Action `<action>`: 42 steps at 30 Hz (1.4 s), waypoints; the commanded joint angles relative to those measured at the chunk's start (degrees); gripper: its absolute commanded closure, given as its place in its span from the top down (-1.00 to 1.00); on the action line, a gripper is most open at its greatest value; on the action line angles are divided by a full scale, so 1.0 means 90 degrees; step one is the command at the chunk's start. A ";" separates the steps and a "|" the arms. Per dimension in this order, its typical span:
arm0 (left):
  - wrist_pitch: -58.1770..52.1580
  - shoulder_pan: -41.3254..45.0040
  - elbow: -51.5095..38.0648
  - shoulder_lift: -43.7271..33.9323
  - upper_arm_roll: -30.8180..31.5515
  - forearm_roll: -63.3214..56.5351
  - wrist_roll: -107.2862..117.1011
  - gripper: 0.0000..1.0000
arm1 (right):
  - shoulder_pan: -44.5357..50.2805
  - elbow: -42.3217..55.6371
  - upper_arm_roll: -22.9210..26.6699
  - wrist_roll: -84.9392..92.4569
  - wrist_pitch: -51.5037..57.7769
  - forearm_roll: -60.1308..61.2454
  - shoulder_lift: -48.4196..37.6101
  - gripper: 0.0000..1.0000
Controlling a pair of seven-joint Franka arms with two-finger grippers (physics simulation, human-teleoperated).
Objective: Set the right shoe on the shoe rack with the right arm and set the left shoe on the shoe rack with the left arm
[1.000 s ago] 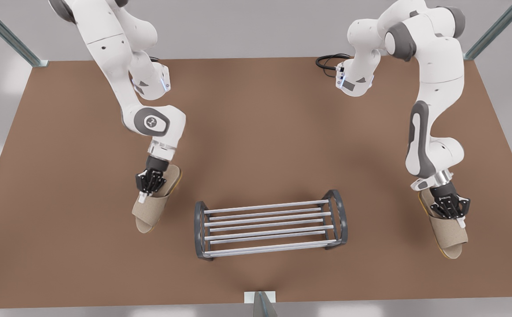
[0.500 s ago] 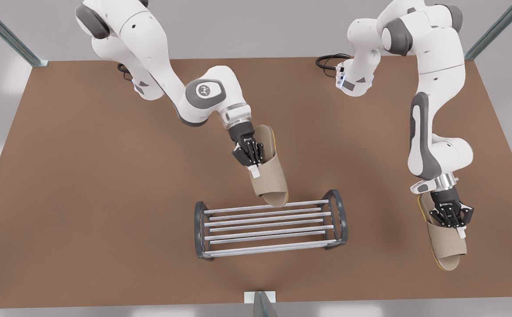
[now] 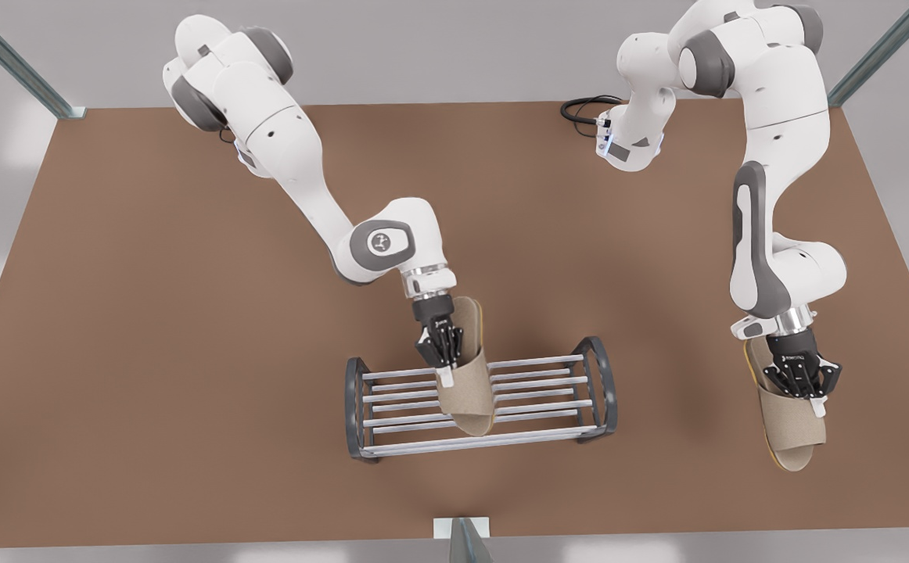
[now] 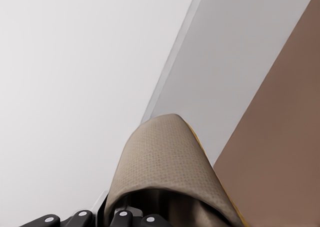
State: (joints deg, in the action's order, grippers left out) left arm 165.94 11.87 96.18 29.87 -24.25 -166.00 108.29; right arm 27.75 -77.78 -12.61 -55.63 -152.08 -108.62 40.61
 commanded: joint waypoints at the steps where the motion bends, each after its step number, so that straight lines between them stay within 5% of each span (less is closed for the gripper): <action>1: 0.0049 0.0009 -0.0003 -0.0008 -0.0001 -0.2571 -0.0118 -0.53 | -0.0026 0.0039 0.0072 0.0566 0.0160 -0.0031 0.0058 -0.57; 25: 0.0127 -0.0001 0.0124 0.0002 0.0028 -0.2542 -0.0059 -0.53 | -0.0632 0.0107 0.0112 0.0595 0.0248 -0.0715 0.0420 -0.57; 26: 0.0127 -0.0001 0.0133 0.0002 0.0028 -0.2542 -0.0050 -0.53 | -0.0622 0.0107 0.0112 0.0576 0.0296 -0.0686 0.0430 -0.38; 27: 0.0127 -0.0001 0.0133 0.0002 0.0028 -0.2542 -0.0050 -0.53 | -0.0622 0.0117 0.0112 0.0556 0.0306 -0.0656 0.0449 0.45; 28: 0.0127 -0.0001 0.0133 0.0002 0.0028 -0.2542 -0.0050 -0.53 | -0.0622 0.0117 0.0112 0.0556 0.0296 -0.0656 0.0459 0.76; 30: 0.0127 -0.0001 0.0133 0.0002 0.0028 -0.2542 -0.0050 -0.53 | -0.0622 0.0117 0.0112 0.0556 0.0296 -0.0676 0.0469 1.00; 42: 0.1259 0.0731 -0.0042 -0.0545 0.0008 -0.2503 -0.0138 -0.54 | -0.0729 -0.0791 0.0102 0.0556 0.0287 -0.0812 -0.0185 1.00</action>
State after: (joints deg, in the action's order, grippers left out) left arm 171.91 17.46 96.04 25.50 -24.07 -166.00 107.61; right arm 21.22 -83.55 -11.62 -52.68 -149.33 -115.70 40.00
